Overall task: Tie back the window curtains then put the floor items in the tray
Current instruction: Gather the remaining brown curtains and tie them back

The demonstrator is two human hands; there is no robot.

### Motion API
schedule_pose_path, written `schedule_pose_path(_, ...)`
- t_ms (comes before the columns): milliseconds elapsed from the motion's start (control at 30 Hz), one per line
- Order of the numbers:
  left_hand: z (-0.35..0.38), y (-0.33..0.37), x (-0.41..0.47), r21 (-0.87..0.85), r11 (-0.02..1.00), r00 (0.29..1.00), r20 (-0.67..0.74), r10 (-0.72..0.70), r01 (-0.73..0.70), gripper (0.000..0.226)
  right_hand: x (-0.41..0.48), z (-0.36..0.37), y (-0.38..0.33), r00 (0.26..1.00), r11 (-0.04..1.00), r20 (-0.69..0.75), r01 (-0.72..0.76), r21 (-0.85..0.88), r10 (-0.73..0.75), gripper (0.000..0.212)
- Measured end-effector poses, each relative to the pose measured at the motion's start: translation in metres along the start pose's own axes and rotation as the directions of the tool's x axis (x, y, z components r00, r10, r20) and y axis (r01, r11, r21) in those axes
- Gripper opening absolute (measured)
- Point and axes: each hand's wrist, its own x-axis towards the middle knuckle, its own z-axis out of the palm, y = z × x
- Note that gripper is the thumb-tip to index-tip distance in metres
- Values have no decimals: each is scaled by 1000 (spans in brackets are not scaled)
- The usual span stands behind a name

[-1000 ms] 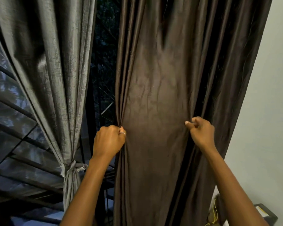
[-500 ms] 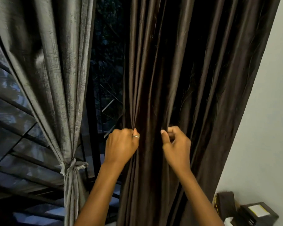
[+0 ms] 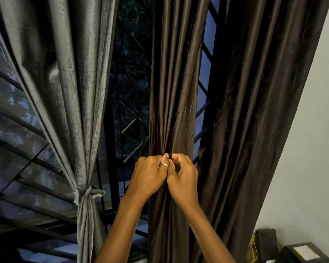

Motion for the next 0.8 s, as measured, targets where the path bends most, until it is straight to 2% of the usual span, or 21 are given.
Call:
schedule_pose_path(100,-1,1,1,3,1000,1000,15,-14,14,49,-4,1,0,1000,1000,-11,23,-4,-23,13)
schedule_pose_path(267,-6,4,0,18,1000,999,27,-25,25,51,-9,2,2,999,996,40,33,85,-37,19)
schedule_pose_path(400,-6,7,-3,71,997,1000,9,-30,29,53,-13,6,5,997,996,21,78,43,-79,30)
schedule_pose_path(733,-1,11,-7,212,977,999,-39,30,-22,57,-12,11,9,987,982,-78,126,-138,-138,15)
schedule_pose_path(800,2,12,-6,192,981,998,-56,26,-15,57,-12,12,8,988,983,-78,119,-140,-130,15)
